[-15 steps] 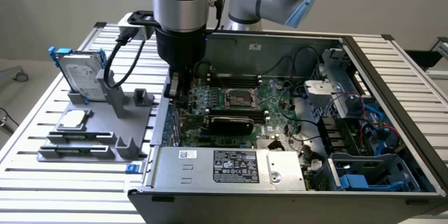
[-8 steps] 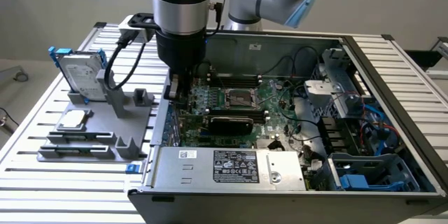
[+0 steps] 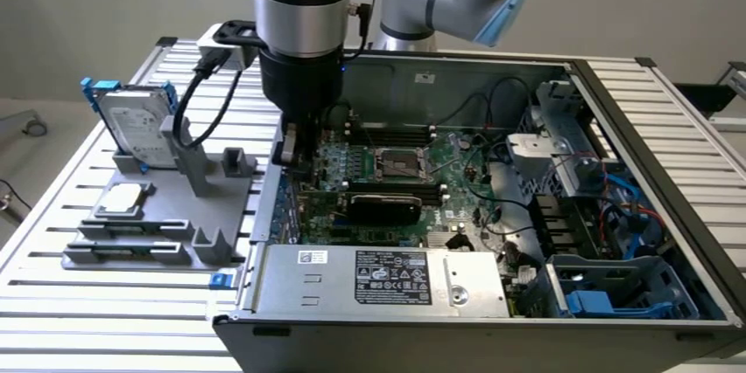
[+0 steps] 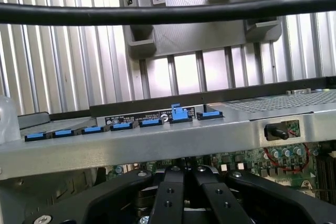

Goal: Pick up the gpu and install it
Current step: 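Press down on the gpu until it lock into place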

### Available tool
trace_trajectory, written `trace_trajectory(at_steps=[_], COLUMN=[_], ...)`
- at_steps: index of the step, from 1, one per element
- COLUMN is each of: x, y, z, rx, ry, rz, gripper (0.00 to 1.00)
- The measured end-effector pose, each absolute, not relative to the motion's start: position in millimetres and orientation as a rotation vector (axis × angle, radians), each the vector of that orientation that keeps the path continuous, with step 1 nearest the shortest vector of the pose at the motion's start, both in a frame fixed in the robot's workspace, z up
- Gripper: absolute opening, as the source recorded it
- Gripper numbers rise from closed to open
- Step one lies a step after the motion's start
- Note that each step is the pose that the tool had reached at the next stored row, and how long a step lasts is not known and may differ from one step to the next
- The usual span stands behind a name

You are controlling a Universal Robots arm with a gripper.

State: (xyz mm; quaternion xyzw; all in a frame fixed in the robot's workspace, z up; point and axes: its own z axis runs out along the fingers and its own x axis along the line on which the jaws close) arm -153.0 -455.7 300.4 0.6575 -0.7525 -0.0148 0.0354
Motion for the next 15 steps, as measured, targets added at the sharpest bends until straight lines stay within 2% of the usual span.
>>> trace_trajectory(at_steps=[15], x=[-126.6], y=[-455.7], z=[310.5], rx=[2.022], ry=[-2.311], rz=[-0.045], gripper=[0.11])
